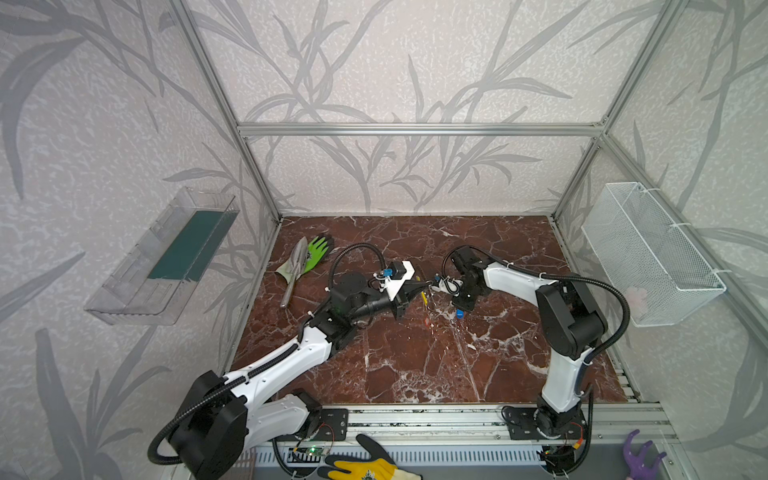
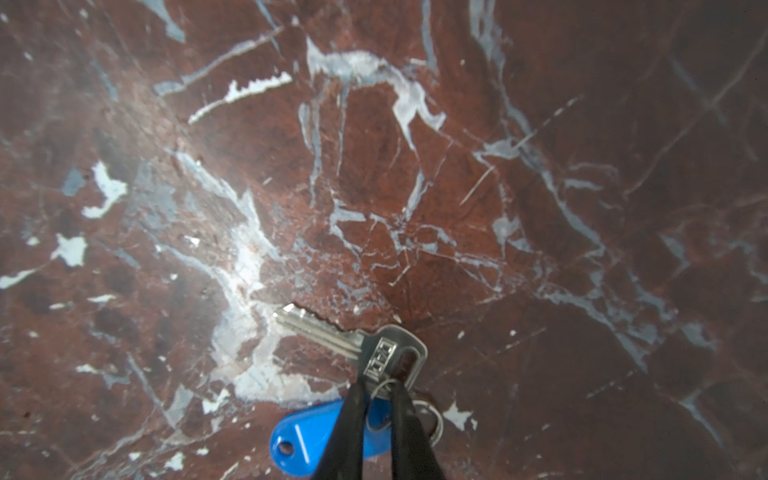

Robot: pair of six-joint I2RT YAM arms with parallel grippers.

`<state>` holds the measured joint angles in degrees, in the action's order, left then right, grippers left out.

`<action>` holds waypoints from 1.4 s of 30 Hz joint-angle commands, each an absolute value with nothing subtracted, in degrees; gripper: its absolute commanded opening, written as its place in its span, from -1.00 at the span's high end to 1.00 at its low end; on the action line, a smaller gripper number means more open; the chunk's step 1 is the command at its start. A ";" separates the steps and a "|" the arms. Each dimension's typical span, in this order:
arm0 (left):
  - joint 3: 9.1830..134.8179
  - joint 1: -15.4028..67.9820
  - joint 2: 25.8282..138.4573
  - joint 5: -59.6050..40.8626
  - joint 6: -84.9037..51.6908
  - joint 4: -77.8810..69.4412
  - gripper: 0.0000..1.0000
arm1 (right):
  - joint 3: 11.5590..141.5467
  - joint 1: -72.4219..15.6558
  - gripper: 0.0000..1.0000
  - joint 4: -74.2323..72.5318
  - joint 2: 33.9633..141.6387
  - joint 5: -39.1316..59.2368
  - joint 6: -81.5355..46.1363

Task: Put the keys on the keyring
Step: 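Grasp the blue-tagged key's ring with the right gripper and lift it, then carry the blue-tagged key toward the hoop held by the left gripper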

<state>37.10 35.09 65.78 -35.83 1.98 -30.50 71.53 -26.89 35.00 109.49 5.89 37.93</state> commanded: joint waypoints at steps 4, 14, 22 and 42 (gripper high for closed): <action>36.91 34.56 65.82 -36.19 2.27 -32.43 1.00 | 72.73 -27.07 0.87 34.91 109.94 3.88 37.79; 37.35 34.25 66.45 -37.06 2.03 -32.84 1.00 | 70.43 -26.95 1.00 34.12 103.66 6.97 37.26; 37.27 34.09 66.10 -37.46 2.23 -32.97 1.00 | 68.84 -26.06 1.00 34.60 99.07 12.68 35.08; 42.86 34.86 65.56 -38.13 11.17 -22.94 1.00 | 48.23 -21.39 1.00 14.51 62.49 46.78 30.80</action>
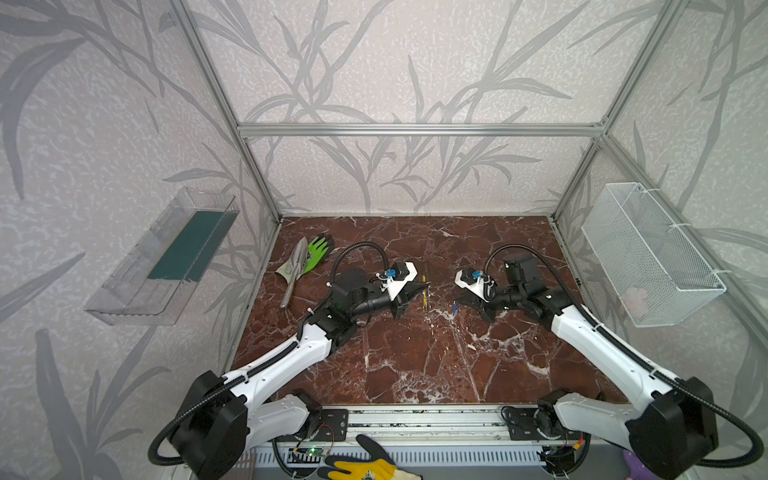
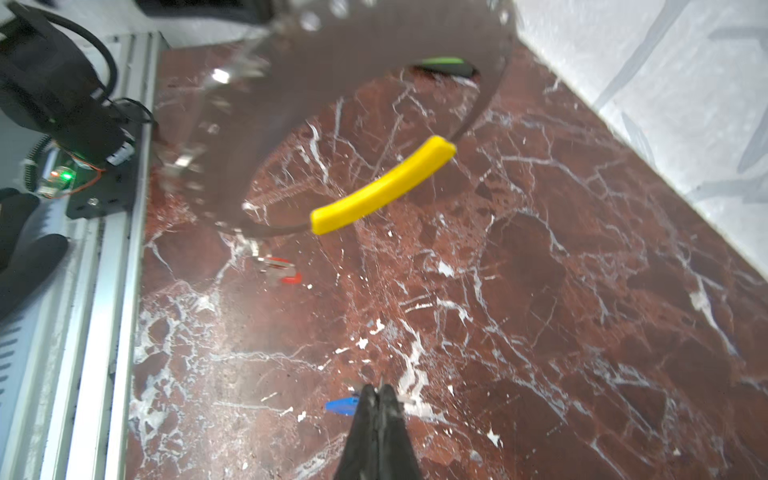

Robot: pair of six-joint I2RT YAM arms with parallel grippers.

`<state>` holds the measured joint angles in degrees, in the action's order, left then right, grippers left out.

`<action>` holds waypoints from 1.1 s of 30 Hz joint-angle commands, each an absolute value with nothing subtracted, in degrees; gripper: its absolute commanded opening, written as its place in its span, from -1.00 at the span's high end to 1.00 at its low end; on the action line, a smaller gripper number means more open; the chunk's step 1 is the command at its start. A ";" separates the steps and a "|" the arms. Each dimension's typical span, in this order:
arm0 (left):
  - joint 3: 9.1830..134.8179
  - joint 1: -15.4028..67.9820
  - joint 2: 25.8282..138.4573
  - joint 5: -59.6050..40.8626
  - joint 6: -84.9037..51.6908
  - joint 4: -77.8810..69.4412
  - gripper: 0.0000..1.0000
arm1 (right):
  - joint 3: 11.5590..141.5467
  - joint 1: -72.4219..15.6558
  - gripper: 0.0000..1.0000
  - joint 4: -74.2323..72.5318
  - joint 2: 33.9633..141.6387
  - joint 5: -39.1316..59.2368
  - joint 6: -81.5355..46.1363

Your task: Put the keys on the keyring

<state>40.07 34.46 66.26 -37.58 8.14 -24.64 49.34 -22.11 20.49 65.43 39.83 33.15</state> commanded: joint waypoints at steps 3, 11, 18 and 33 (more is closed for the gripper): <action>43.61 35.40 65.83 -37.55 12.33 -22.12 1.00 | 46.57 -21.01 1.00 11.17 59.39 49.93 27.64; 45.59 39.82 65.13 -30.42 17.66 -19.96 1.00 | 43.55 -21.01 1.00 -0.29 54.04 53.16 17.02; 46.13 42.79 64.89 -28.08 18.86 -21.62 1.00 | 42.63 -21.01 1.00 -7.76 52.86 54.86 10.59; 47.67 46.53 65.55 -23.45 20.48 -21.97 1.00 | 41.08 -21.01 1.00 -15.13 54.14 57.48 4.46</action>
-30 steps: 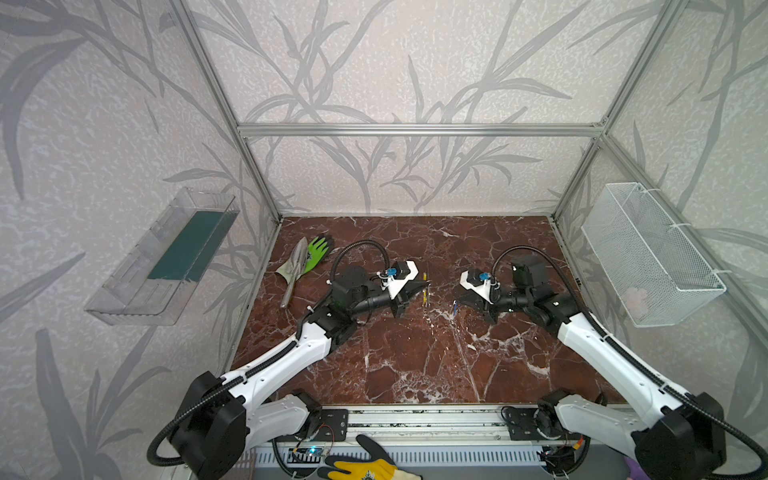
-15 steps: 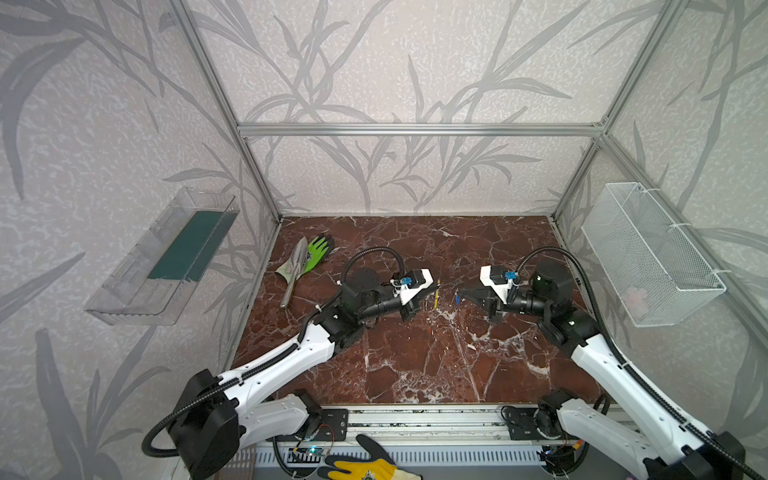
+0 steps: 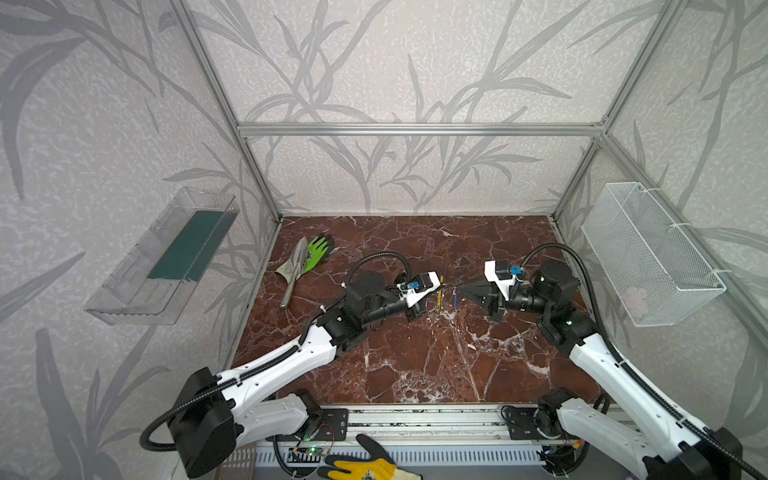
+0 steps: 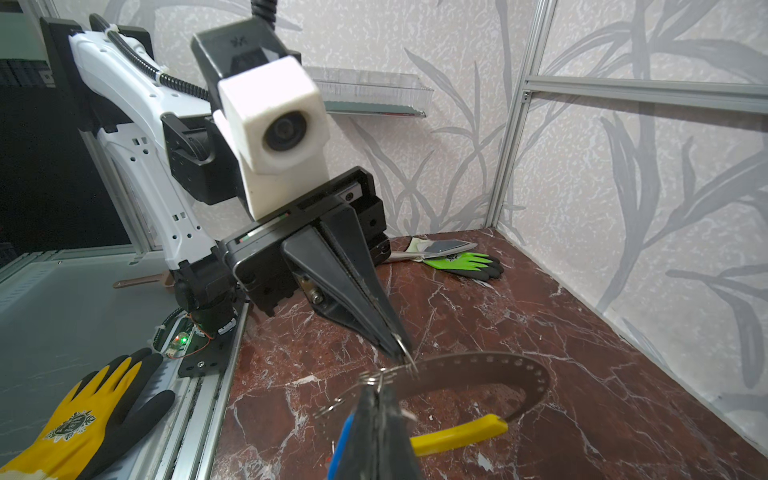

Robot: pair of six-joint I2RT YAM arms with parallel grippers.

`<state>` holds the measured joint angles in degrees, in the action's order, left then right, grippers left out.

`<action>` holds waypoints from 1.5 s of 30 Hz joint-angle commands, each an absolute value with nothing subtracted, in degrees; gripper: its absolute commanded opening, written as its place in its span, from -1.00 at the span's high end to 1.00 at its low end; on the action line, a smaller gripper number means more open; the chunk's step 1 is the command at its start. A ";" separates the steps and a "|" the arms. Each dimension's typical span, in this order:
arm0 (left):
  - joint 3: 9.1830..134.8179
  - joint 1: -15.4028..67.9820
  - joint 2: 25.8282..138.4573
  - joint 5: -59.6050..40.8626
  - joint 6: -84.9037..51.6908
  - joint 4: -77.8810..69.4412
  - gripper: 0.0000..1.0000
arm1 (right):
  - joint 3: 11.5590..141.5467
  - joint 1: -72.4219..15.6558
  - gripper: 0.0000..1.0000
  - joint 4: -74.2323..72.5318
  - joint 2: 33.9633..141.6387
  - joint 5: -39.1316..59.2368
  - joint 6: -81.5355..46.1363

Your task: Put the keys on the keyring

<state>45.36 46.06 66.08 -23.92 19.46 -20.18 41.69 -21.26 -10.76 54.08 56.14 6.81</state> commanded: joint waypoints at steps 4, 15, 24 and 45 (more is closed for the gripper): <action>47.89 46.85 65.75 -24.07 19.22 -22.86 1.00 | 40.44 -21.01 1.00 -17.66 54.82 57.22 2.87; 48.31 47.65 66.00 -24.65 18.20 -23.15 1.00 | 39.61 -21.01 1.00 -19.97 54.93 55.73 1.49; 47.18 47.84 65.99 -25.72 17.80 -25.57 1.00 | 38.58 -21.01 1.00 -21.28 55.46 53.38 -0.74; 46.45 42.85 68.86 -41.15 3.42 -33.86 1.00 | 36.39 -19.16 0.26 -15.77 48.88 49.42 9.19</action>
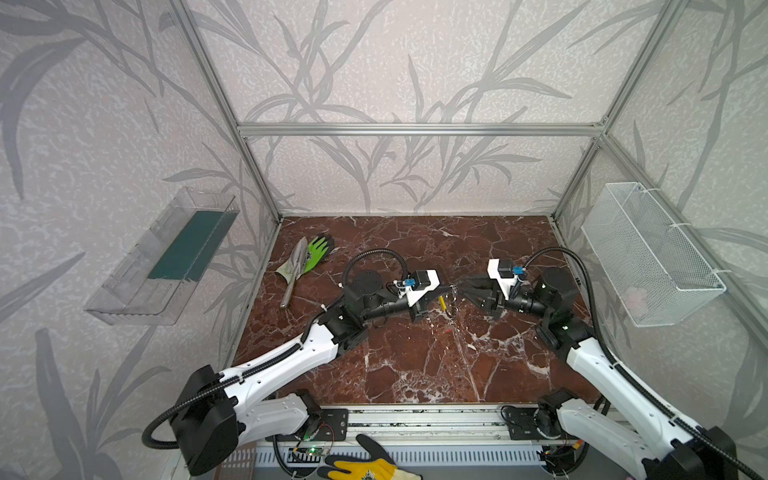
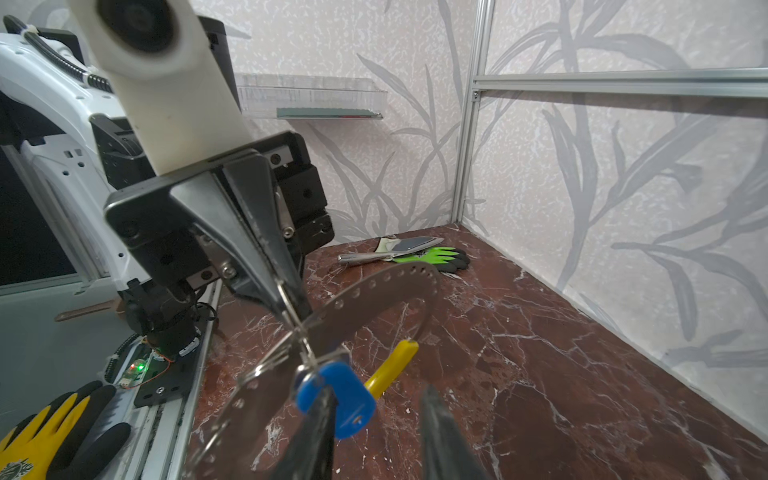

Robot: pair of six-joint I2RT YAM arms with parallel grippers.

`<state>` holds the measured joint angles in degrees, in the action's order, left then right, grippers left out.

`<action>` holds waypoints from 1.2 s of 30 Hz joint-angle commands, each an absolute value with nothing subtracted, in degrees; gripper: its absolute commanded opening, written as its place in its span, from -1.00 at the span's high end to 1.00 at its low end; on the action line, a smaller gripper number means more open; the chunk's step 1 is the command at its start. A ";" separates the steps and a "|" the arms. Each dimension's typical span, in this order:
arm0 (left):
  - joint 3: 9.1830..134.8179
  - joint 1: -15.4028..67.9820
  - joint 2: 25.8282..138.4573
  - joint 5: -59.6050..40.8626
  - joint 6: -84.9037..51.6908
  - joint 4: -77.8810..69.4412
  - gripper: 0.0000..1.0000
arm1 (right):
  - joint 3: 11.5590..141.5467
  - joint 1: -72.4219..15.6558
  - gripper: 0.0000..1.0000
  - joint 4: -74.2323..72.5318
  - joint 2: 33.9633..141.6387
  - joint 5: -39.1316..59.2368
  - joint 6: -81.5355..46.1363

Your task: Put the keys on the keyring

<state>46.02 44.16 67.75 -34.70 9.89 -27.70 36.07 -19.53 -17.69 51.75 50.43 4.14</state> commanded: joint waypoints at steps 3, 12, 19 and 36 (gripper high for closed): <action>46.82 41.80 70.43 -43.98 -0.14 -36.62 1.00 | 37.91 -19.16 0.25 -11.75 47.61 51.33 12.21; 47.37 41.12 72.81 -46.50 -3.38 -41.52 1.00 | 39.39 -19.25 0.28 -16.23 48.65 53.95 8.07; 47.75 41.04 73.41 -47.61 -3.72 -42.35 1.00 | 40.10 -19.25 0.37 -21.83 52.47 56.06 3.21; 48.98 41.10 74.88 -47.60 -3.59 -42.88 1.00 | 40.06 -19.42 0.53 -24.15 54.18 59.44 1.96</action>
